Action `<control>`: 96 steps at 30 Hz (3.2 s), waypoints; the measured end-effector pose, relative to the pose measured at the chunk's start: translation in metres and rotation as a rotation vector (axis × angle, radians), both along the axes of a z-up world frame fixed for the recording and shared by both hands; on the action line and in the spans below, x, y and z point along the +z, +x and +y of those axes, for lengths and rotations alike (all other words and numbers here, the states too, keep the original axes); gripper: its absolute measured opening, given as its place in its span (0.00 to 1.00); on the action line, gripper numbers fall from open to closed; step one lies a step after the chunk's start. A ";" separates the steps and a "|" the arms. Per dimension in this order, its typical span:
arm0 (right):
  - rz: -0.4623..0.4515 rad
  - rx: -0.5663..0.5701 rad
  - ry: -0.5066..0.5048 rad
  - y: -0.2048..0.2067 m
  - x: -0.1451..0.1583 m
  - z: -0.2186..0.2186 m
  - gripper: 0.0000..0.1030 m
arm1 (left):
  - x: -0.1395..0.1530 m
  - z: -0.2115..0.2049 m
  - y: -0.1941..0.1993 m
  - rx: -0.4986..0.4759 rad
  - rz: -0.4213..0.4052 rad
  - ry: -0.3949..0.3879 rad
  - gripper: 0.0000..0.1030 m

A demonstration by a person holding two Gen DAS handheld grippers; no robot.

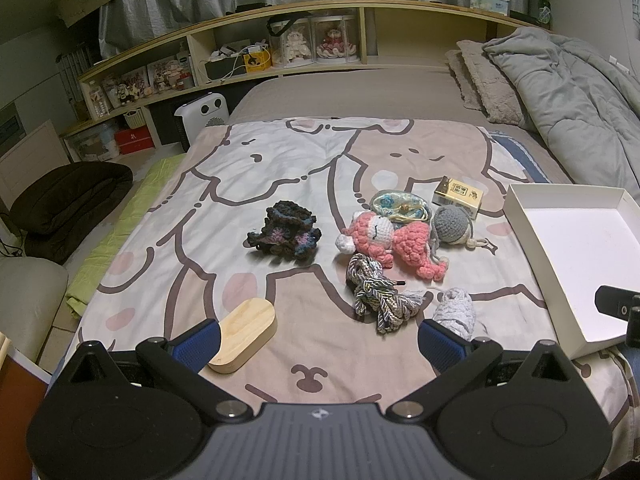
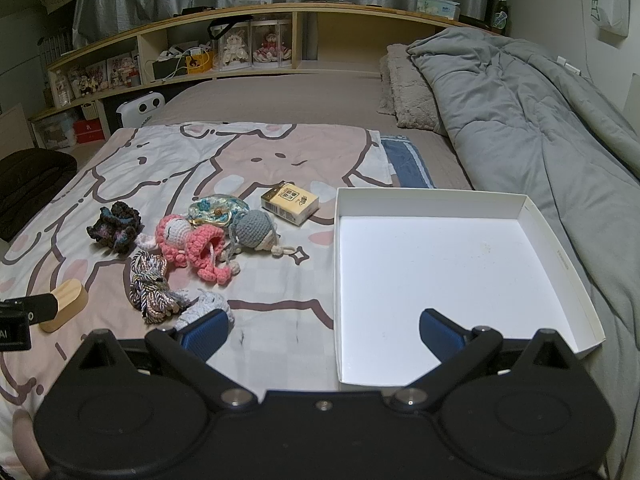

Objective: Organize objects

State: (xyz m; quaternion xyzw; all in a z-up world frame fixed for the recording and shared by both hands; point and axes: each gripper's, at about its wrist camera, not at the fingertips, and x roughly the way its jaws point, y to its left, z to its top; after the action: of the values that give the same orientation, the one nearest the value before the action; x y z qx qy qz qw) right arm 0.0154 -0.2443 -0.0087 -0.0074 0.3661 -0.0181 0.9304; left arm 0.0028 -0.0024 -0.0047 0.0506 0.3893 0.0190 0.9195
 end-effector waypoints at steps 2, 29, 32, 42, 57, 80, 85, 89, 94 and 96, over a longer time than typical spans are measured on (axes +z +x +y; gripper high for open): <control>0.000 -0.001 -0.001 0.000 0.000 0.000 1.00 | 0.000 0.000 0.000 0.000 0.000 0.000 1.00; 0.001 -0.001 0.002 0.000 0.000 0.000 1.00 | 0.002 -0.004 -0.001 0.003 -0.003 0.000 1.00; 0.000 -0.002 0.006 0.002 0.001 0.000 1.00 | 0.005 -0.004 0.004 0.010 -0.013 0.003 1.00; -0.055 0.018 -0.014 0.019 0.018 0.011 1.00 | 0.018 0.015 0.028 0.063 -0.089 -0.006 1.00; -0.044 0.091 -0.009 0.068 0.027 0.040 1.00 | 0.018 0.053 0.059 0.103 -0.134 0.019 1.00; 0.220 0.166 0.144 0.096 -0.063 0.059 0.99 | -0.070 0.108 0.122 0.319 0.276 -0.114 1.00; 0.272 0.162 0.220 0.102 -0.075 0.062 0.94 | -0.086 0.111 0.130 0.424 0.335 -0.182 1.00; 0.332 0.139 0.294 0.107 -0.086 0.063 0.86 | -0.097 0.114 0.132 0.526 0.374 -0.273 1.00; 0.393 0.099 0.372 0.114 -0.099 0.065 0.80 | -0.103 0.117 0.128 0.639 0.379 -0.338 1.00; 0.414 0.086 0.403 0.116 -0.104 0.065 0.79 | -0.103 0.121 0.124 0.696 0.372 -0.388 1.00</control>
State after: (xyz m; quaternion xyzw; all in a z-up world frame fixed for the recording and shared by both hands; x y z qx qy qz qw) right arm 0.1309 -0.1790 -0.1125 0.1588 0.5438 0.0963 0.8184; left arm 0.1266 0.1187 -0.1078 -0.2547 0.5385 0.2449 0.7649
